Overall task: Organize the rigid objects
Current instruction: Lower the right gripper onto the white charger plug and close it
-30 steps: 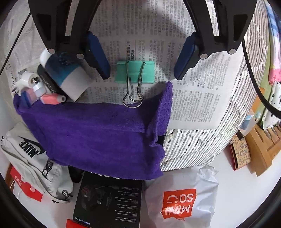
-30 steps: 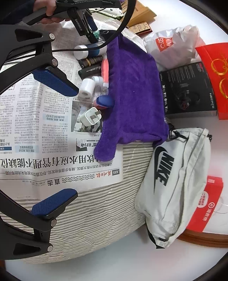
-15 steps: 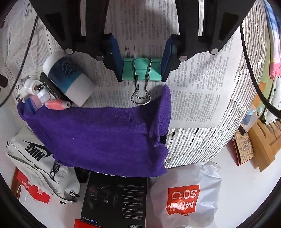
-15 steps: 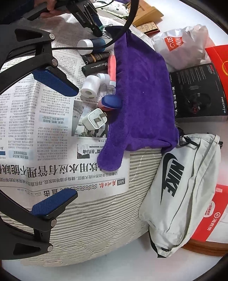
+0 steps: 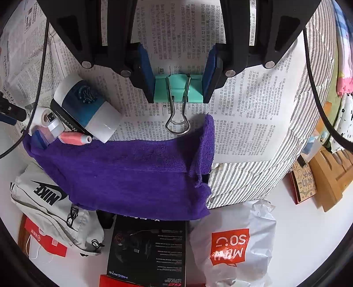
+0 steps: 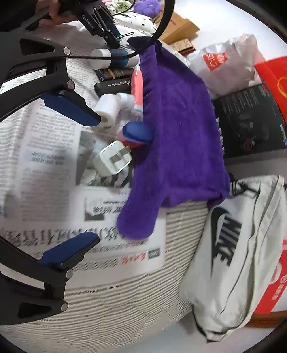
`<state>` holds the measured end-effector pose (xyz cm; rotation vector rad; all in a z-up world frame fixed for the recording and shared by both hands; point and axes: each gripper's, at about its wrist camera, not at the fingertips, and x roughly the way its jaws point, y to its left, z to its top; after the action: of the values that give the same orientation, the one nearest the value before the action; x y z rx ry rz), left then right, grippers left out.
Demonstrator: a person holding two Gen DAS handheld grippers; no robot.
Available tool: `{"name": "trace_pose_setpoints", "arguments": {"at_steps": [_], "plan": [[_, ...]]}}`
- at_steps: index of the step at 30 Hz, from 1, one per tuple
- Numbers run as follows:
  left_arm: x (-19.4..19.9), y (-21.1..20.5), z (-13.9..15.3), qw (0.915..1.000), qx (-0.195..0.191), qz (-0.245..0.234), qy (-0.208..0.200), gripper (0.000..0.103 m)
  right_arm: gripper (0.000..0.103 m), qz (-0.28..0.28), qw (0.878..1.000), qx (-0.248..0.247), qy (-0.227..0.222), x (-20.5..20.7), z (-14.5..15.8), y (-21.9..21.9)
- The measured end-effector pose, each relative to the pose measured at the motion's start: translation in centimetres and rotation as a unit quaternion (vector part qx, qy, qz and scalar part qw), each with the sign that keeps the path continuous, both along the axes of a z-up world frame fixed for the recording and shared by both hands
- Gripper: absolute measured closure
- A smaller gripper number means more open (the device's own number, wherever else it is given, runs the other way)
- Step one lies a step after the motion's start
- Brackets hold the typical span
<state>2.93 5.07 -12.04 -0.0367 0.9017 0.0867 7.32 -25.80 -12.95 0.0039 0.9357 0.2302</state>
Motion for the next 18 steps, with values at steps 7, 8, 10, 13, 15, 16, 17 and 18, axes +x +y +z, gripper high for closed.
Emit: {"name": "trace_pose_setpoints", "arguments": {"at_steps": [7, 8, 10, 13, 15, 16, 17, 18], "plan": [[0.0, 0.0, 0.0, 1.0, 0.0, 0.0, 0.001, 0.063, 0.042, 0.036, 0.998, -0.035, -0.037, 0.5, -0.9, 1.8], [0.0, 0.0, 0.0, 1.0, 0.0, 0.0, 0.0, 0.063, 0.05, 0.038, 0.998, -0.034, -0.034, 0.7, -1.1, 1.9], [0.0, 0.0, 0.0, 1.0, 0.0, 0.0, 0.0, 0.063, 0.057, 0.039, 0.998, -0.024, -0.03, 0.8, -1.6, 1.8], [0.0, 0.0, 0.0, 1.0, -0.001, 0.0, 0.0, 0.063, 0.06, 0.04, 0.998, -0.032, -0.043, 0.7, -1.7, 2.1], [0.0, 0.0, 0.0, 1.0, -0.001, 0.001, 0.0, 0.063, 0.06, 0.04, 0.998, -0.035, -0.046, 0.7, -1.7, 2.2], [0.0, 0.0, 0.0, 1.0, -0.001, 0.001, 0.0, 0.063, 0.06, 0.041, 0.998, -0.033, -0.046, 0.6, -1.7, 2.2], [-0.1, -0.1, 0.0, 1.0, -0.001, 0.001, 0.0, 0.063, 0.06, 0.04, 0.998, -0.028, -0.045, 0.6, -1.7, 2.1], [-0.1, -0.1, 0.0, 1.0, -0.003, 0.0, 0.0, 0.063, 0.059, 0.04, 0.998, -0.025, -0.044, 0.6, -1.7, 2.0]]}}
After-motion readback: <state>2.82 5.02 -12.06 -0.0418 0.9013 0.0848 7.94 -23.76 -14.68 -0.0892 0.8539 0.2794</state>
